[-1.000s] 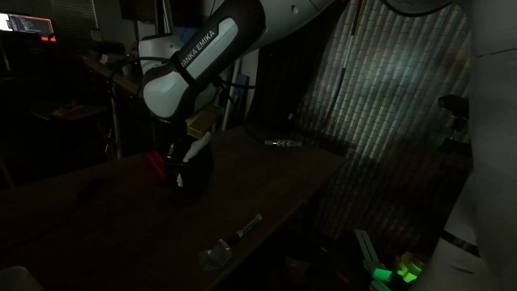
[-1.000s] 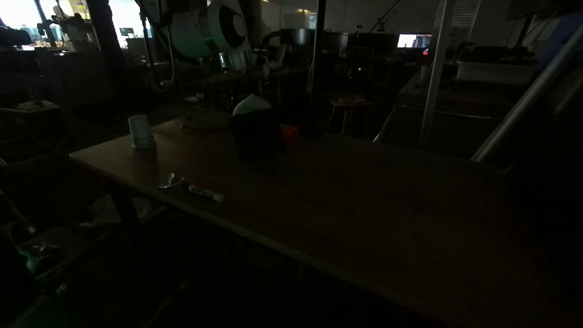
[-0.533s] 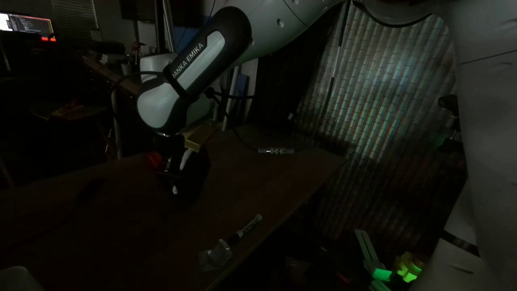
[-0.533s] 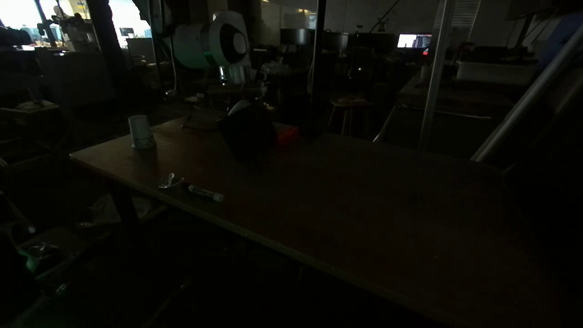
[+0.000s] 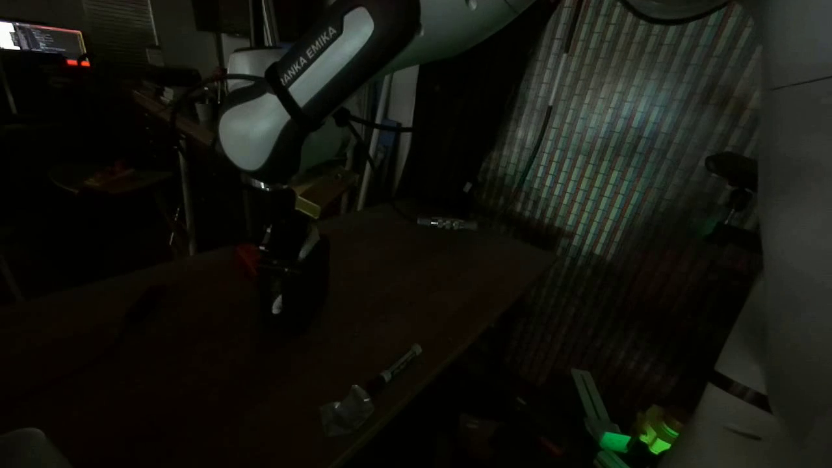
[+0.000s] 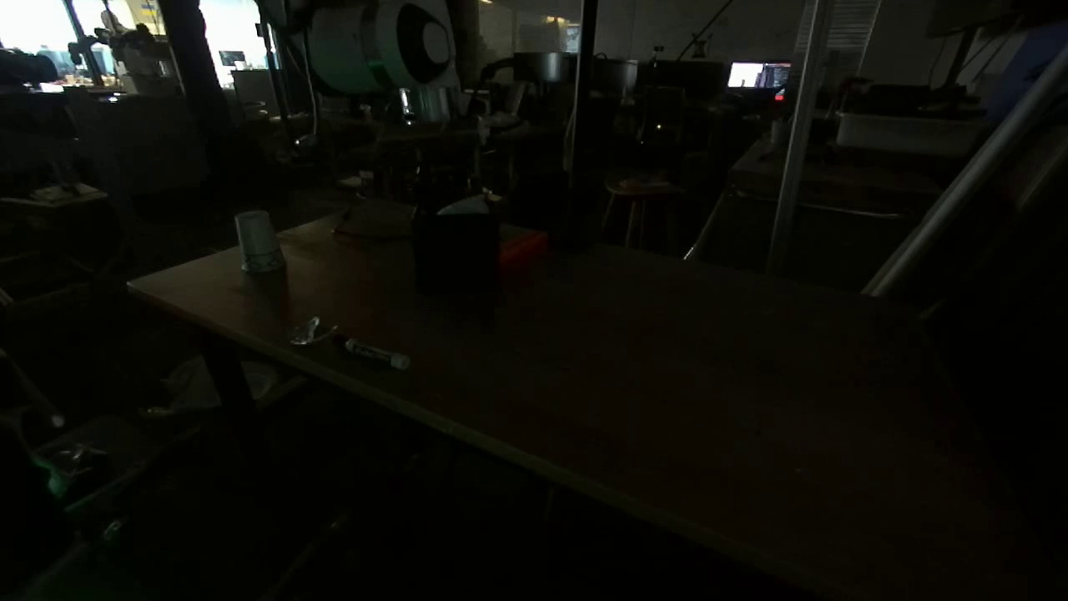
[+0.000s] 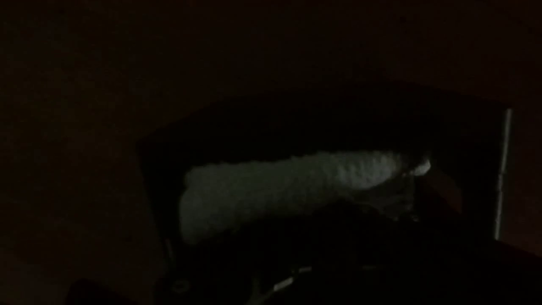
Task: Put the towel inside the basket
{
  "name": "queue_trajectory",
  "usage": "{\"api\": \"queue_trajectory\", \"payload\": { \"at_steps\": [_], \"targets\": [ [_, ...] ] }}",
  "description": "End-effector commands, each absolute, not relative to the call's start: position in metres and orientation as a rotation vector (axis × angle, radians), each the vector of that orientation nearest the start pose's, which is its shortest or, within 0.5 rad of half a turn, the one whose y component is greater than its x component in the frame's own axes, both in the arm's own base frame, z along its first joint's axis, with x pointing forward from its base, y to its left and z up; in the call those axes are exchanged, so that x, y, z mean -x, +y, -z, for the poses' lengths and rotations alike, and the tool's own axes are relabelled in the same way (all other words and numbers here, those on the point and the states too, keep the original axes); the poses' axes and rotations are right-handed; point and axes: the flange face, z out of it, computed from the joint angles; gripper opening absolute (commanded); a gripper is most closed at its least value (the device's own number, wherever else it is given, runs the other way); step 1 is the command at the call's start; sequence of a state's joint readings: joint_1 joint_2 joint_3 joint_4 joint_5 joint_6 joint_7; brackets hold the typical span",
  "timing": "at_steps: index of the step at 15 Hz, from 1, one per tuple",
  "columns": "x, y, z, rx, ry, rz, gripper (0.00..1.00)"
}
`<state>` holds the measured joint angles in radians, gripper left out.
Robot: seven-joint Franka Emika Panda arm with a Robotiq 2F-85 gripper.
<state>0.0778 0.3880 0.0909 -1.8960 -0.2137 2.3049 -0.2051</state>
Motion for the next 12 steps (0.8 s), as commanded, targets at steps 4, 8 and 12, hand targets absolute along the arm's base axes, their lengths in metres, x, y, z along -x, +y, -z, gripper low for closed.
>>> {"api": "queue_trajectory", "payload": {
  "at_steps": [4,8,12],
  "targets": [
    [-0.600,0.098,-0.376,3.207,-0.776,0.171,0.00],
    [-0.586,0.090,-0.383,3.242,-0.752,0.166,0.00],
    [-0.583,0.074,-0.381,3.287,-0.734,0.150,0.00]
  ]
}}
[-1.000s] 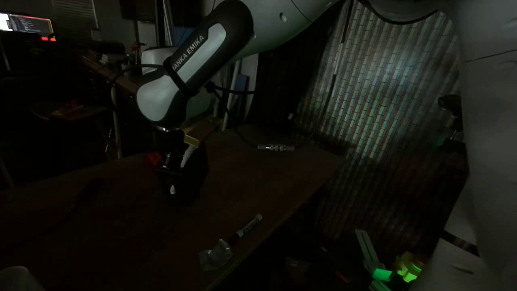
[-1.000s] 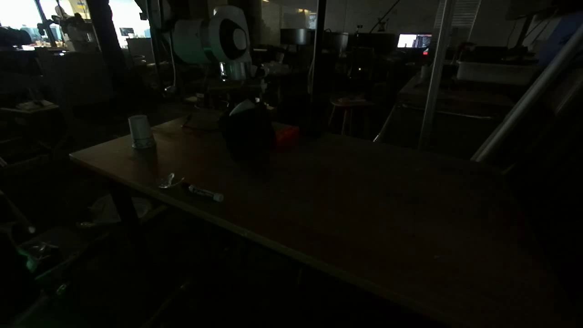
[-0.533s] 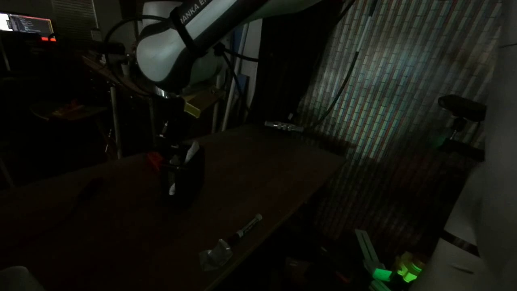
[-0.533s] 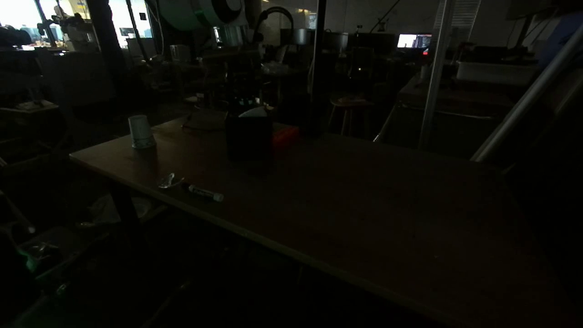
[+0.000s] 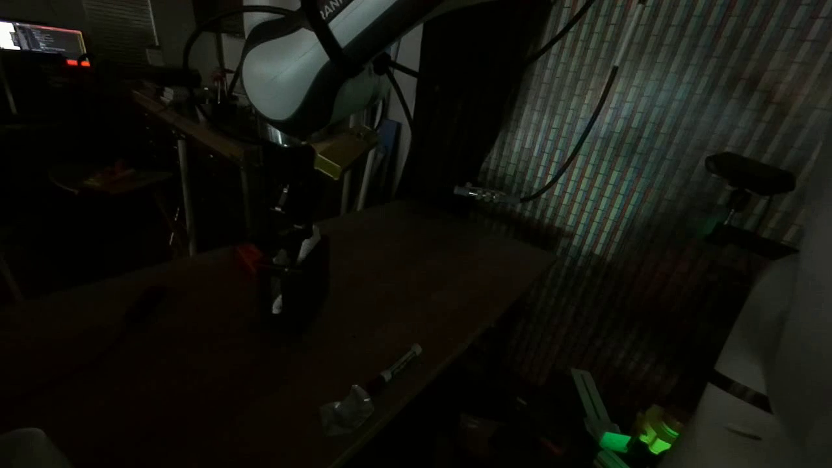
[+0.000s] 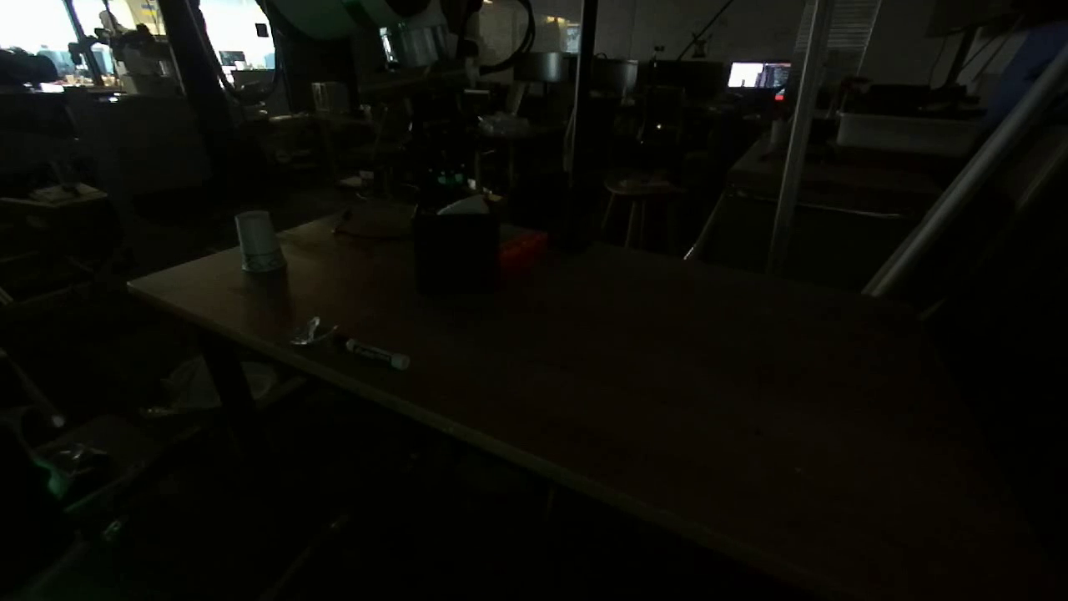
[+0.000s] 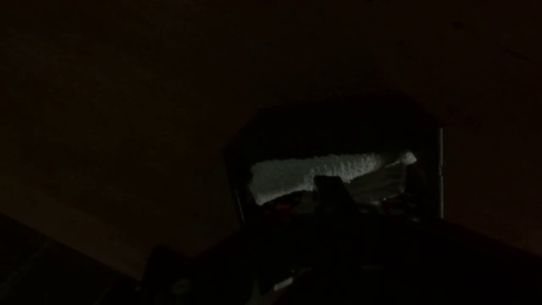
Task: Put the towel inside the basket
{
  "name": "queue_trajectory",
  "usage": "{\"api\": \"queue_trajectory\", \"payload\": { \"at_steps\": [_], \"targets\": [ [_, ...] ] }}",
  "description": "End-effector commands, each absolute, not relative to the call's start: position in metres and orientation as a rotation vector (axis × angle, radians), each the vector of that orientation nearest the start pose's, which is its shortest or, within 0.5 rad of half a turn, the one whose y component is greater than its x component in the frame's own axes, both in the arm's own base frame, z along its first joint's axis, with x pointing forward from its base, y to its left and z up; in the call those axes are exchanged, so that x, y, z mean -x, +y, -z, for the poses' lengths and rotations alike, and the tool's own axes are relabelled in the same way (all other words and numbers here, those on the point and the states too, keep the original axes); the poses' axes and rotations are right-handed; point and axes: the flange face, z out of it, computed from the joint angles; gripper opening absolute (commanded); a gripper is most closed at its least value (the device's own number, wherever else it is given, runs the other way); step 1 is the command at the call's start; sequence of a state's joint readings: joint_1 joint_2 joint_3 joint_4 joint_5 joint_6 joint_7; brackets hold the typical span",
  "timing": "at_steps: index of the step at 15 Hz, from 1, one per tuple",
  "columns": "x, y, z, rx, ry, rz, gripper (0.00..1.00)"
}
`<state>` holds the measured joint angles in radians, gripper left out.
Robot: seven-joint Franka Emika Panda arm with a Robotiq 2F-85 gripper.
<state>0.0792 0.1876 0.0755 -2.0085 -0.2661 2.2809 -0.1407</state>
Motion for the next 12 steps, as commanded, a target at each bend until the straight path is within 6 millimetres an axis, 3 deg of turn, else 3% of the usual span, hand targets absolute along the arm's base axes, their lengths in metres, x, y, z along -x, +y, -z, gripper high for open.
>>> {"api": "queue_trajectory", "payload": {
  "at_steps": [1,6,12],
  "targets": [
    [-0.584,0.070,-0.380,3.294,-0.727,0.149,0.00],
    [-0.592,0.061,-0.375,3.305,-0.730,0.142,0.00],
    [-0.600,0.067,-0.362,3.285,-0.759,0.116,0.00]
  ]
}}
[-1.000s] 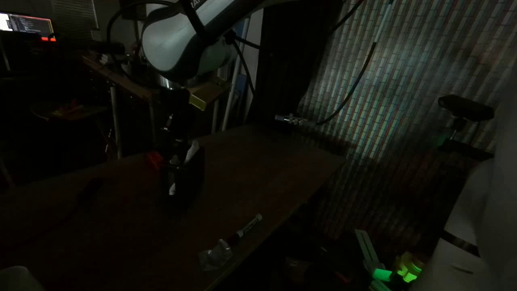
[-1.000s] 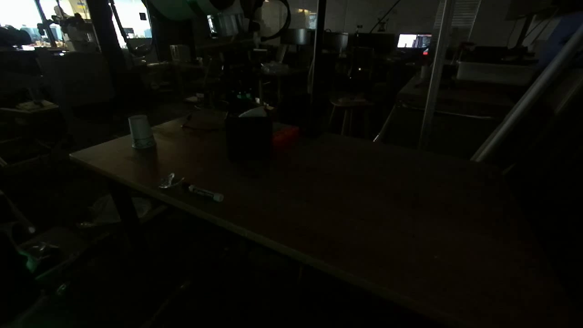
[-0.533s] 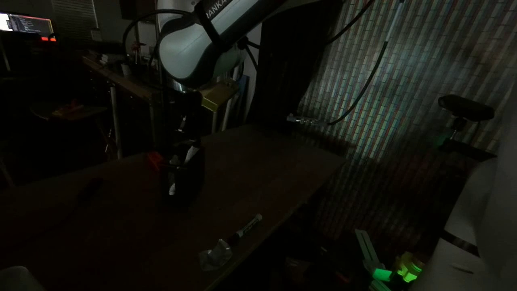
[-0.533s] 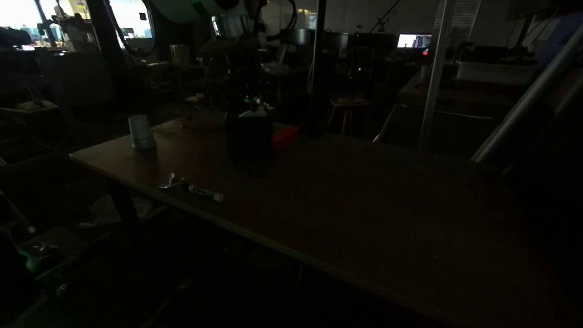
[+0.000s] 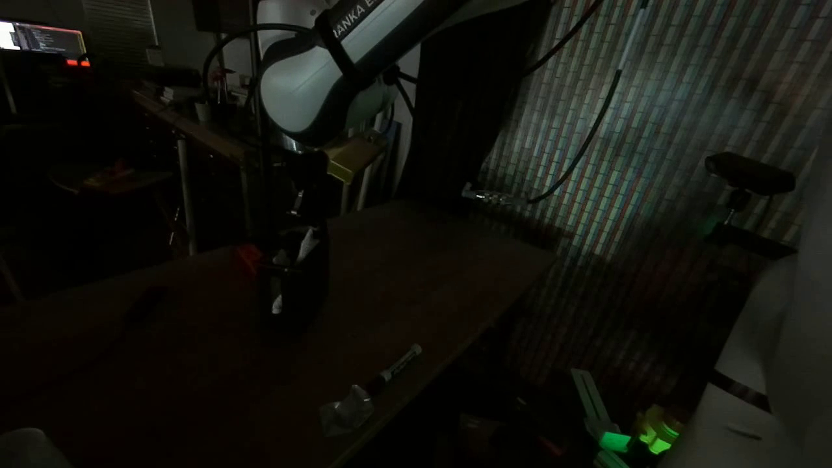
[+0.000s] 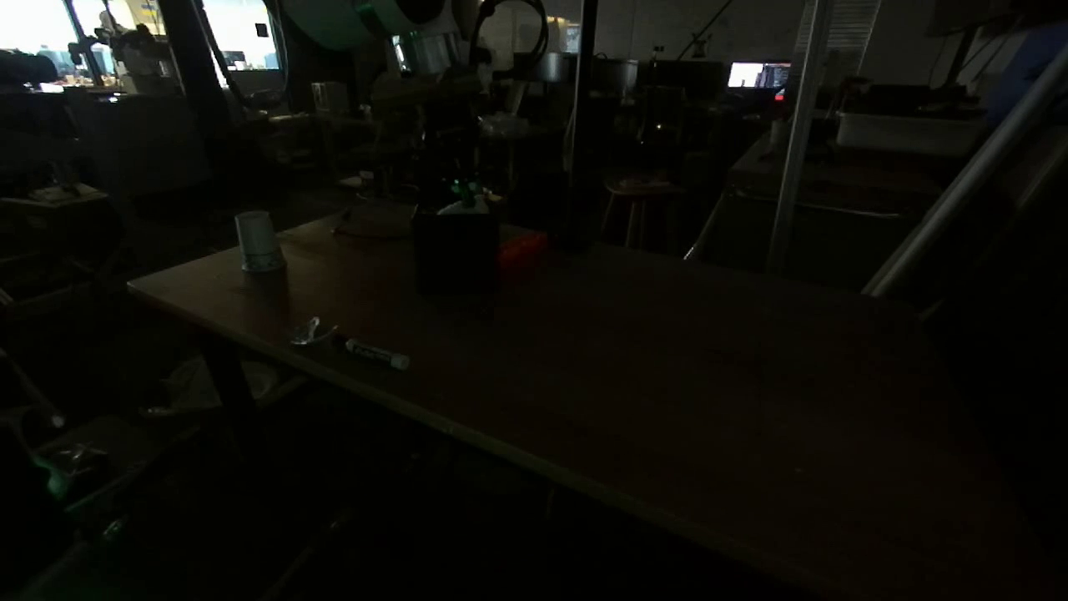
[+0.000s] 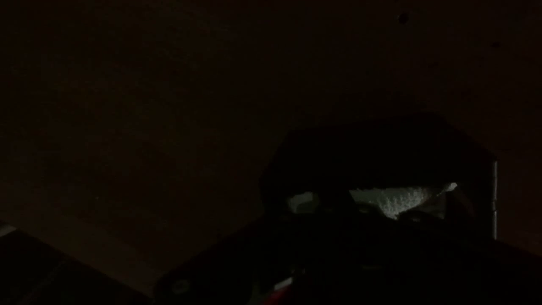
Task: Put the towel inside the basket
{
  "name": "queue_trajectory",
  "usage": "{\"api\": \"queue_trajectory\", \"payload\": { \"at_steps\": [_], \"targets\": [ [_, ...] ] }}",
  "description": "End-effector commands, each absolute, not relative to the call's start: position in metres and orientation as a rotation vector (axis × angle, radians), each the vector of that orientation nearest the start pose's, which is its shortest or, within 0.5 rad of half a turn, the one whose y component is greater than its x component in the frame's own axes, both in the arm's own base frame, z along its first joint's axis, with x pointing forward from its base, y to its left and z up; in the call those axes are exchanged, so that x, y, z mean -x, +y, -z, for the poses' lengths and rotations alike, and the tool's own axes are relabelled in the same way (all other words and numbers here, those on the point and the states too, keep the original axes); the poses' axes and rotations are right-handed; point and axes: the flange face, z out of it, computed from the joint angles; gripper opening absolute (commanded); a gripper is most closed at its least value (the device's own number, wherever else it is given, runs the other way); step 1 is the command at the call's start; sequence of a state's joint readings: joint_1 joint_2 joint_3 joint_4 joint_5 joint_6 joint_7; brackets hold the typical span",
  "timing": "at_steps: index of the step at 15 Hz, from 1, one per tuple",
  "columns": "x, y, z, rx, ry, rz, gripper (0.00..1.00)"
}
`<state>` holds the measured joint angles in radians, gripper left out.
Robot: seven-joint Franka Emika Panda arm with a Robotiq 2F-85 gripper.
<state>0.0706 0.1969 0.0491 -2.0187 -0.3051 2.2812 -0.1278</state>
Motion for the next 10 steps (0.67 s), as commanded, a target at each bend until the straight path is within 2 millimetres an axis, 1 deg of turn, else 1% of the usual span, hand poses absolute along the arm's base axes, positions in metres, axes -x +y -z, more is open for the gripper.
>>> {"api": "queue_trajectory", "payload": {
  "at_steps": [1,4,10],
  "targets": [
    [-0.602,0.069,-0.359,3.278,-0.764,0.112,0.00],
    [-0.608,0.074,-0.350,3.268,-0.779,0.100,0.00],
    [-0.620,0.082,-0.343,3.247,-0.825,0.095,0.00]
  ]
}}
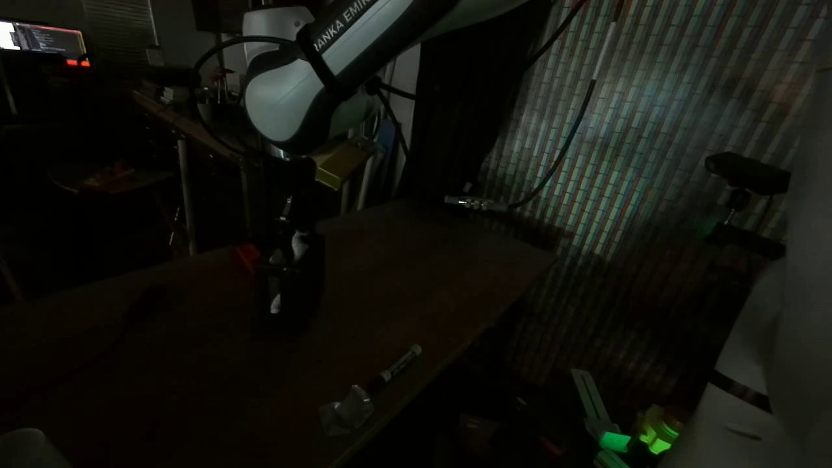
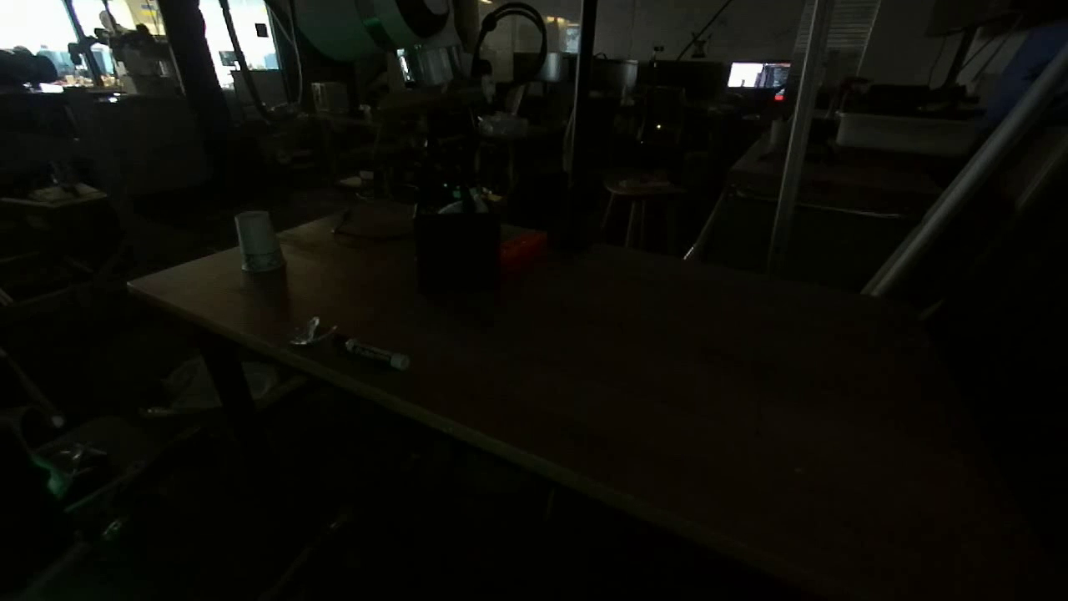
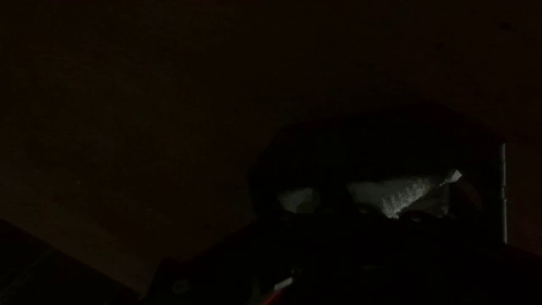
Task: Put the towel inside the basket
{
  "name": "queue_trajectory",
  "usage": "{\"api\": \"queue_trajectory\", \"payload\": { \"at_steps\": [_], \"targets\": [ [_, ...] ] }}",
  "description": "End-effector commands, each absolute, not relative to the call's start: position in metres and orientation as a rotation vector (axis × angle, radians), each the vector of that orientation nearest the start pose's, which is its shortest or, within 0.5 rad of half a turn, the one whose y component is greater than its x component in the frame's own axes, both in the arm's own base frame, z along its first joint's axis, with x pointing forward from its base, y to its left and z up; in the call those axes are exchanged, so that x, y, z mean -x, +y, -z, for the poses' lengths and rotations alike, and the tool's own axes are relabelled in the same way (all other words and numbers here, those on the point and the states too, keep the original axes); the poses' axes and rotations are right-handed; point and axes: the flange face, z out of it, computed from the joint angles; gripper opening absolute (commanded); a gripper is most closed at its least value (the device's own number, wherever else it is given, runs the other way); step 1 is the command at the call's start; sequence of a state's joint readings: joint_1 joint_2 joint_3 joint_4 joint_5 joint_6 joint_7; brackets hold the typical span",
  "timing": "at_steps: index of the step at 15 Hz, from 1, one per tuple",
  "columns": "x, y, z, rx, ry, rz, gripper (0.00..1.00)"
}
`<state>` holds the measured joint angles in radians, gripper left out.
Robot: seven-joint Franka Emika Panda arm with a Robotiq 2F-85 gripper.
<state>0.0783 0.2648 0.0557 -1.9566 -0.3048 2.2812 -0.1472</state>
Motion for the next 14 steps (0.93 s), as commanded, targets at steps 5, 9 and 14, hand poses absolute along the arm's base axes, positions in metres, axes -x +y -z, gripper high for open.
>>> {"api": "queue_trajectory", "payload": {
  "at_steps": [5,9,14],
  "targets": [
    [-0.626,0.091,-0.344,3.234,-0.885,0.094,0.00],
    [-0.627,0.096,-0.352,3.242,-0.926,0.092,0.00],
    [-0.629,0.105,-0.356,3.247,-0.962,0.085,0.00]
  ]
}}
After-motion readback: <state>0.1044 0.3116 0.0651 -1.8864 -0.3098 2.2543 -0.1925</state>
